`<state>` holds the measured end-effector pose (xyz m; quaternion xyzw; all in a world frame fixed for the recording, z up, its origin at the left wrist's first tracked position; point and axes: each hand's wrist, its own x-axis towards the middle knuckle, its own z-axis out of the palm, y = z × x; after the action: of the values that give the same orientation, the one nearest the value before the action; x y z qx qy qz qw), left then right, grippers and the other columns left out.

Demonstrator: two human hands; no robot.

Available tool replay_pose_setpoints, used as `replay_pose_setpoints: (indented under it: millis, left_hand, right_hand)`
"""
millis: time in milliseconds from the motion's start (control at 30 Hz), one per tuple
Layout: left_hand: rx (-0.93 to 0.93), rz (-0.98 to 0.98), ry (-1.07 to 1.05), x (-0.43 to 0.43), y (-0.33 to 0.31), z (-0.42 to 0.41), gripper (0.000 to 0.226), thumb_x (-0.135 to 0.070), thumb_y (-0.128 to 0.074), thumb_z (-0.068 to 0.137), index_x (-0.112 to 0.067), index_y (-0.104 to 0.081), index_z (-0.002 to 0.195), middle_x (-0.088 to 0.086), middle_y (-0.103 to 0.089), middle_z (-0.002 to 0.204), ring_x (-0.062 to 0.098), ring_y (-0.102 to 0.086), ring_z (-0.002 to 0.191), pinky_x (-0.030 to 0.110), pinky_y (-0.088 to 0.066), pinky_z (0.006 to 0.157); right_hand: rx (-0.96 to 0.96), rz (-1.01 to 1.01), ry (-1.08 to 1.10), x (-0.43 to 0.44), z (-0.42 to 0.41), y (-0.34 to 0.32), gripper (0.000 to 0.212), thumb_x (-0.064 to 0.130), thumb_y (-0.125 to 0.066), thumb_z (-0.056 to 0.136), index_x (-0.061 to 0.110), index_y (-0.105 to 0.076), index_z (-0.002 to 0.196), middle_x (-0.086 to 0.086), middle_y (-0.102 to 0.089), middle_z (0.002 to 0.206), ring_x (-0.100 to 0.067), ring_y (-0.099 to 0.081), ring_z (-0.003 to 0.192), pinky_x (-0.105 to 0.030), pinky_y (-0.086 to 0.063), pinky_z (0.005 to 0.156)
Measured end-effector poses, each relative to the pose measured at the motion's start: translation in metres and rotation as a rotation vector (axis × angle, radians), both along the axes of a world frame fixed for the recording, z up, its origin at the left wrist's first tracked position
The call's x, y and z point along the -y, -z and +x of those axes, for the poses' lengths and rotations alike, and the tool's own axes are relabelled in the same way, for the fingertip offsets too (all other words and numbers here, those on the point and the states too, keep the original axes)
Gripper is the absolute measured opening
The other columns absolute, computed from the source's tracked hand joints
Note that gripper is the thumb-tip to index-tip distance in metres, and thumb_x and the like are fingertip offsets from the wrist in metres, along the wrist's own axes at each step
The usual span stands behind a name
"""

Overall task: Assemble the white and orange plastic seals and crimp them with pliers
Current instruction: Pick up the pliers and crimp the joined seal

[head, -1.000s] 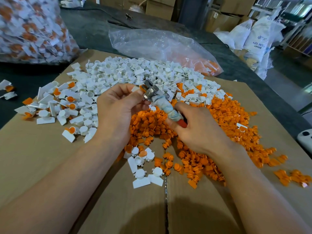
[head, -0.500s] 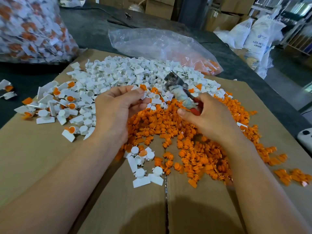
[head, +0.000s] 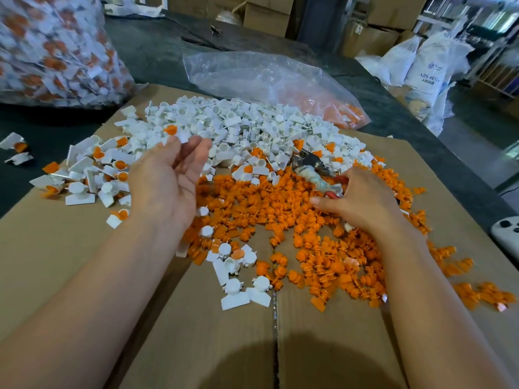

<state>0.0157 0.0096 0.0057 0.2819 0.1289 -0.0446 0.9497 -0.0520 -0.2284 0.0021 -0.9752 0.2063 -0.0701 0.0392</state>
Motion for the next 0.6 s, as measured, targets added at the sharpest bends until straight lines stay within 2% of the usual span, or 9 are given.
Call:
replay_pose_setpoints:
  millis: [100,233,367,500,600]
  left_hand:
    - [-0.014,-0.064,-0.082,-0.006,-0.003,0.003,0.01,-0.009,-0.042,0.098,-0.003,-0.048,0.104,0.011,-0.07,0.064,0.023,-0.072,0.073,0.021,-0.054,0.056]
    - [-0.006,-0.156,-0.176,-0.015,-0.007,0.006,0.016,-0.017,-0.036,0.101,-0.004,-0.045,0.096,0.014,-0.07,0.063,0.027,-0.071,0.069,0.027,-0.056,0.06]
    - [-0.016,-0.197,-0.271,-0.024,-0.007,0.012,0.018,-0.015,-0.035,0.1,-0.004,-0.046,0.091,0.015,-0.069,0.062,0.028,-0.071,0.067,0.028,-0.056,0.058]
    - [-0.042,-0.195,-0.323,-0.027,-0.006,0.014,0.016,-0.015,-0.038,0.099,-0.005,-0.047,0.09,0.02,-0.066,0.086,0.029,-0.071,0.068,0.027,-0.055,0.058]
    - [-0.043,-0.175,-0.3,-0.026,-0.006,0.014,0.014,-0.014,-0.04,0.097,-0.003,-0.049,0.094,0.019,-0.066,0.089,0.028,-0.071,0.069,0.027,-0.056,0.061]
  right_hand:
    - [-0.013,0.024,-0.008,0.001,0.001,0.0,0.077,0.064,-0.063,0.068,0.008,-0.049,0.119,-0.01,-0.052,0.121,-0.027,-0.048,0.112,-0.036,-0.038,0.085]
    - [-0.049,0.077,-0.001,0.002,0.001,0.001,0.083,0.064,-0.062,0.069,0.008,-0.045,0.127,-0.012,-0.048,0.128,-0.028,-0.044,0.117,-0.038,-0.038,0.091]
    - [-0.076,0.075,-0.023,0.002,0.001,0.001,0.081,0.066,-0.06,0.069,0.011,-0.046,0.127,-0.011,-0.047,0.127,-0.027,-0.043,0.117,-0.037,-0.038,0.09]
    - [-0.067,0.082,-0.035,0.001,0.0,0.0,0.079,0.065,-0.062,0.068,0.013,-0.048,0.126,-0.01,-0.047,0.124,-0.026,-0.043,0.115,-0.036,-0.037,0.089]
    - [-0.053,0.097,-0.037,0.001,0.0,0.0,0.076,0.065,-0.062,0.068,0.014,-0.05,0.124,-0.009,-0.048,0.123,-0.025,-0.043,0.114,-0.034,-0.037,0.085]
